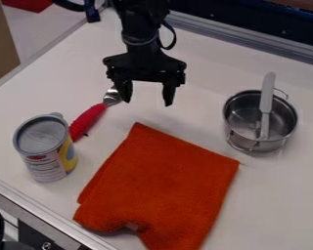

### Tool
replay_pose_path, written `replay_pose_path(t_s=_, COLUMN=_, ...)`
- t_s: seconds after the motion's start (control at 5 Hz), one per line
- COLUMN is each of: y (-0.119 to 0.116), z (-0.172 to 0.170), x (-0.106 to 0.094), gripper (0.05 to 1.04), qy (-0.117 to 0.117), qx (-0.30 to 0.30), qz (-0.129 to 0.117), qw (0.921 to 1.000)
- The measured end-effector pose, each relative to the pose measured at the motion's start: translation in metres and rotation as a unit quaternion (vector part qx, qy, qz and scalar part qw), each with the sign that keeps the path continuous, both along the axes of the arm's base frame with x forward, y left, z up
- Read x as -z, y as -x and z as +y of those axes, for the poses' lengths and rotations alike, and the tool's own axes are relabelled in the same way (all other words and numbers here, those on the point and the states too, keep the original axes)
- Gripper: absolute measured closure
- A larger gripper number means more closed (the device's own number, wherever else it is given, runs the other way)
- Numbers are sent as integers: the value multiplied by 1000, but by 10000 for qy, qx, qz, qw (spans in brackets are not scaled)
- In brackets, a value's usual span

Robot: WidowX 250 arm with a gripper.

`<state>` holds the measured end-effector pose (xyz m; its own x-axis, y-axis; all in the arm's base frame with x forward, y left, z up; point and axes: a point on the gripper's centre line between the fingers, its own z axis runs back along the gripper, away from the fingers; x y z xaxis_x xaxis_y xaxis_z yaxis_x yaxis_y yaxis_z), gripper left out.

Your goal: Move the silver knife to the Left of the silver pot

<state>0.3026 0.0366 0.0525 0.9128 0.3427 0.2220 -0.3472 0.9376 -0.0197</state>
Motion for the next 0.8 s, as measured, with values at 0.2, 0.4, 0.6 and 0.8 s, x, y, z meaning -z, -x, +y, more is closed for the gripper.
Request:
replay_pose_path(t_s=0.2, y=3, z=0, x=7, gripper=85, qy=17, qx=-16, qz=136, qw=9999)
replay_pose_path(t_s=0.4, y=-14, z=-21, x=-3, gripper=85, qy=158, qx=-182, qz=73, qw=9997)
replay_pose_path(t_s=0.6, y=-29, z=-42, x=-11, gripper=85, qy=283, qx=-344, qz=22, qw=9990)
replay_pose_path(t_s=0.8, y=-40, z=-63, x=-21, gripper=85, qy=436, qx=-436, qz=-19, qw=9981)
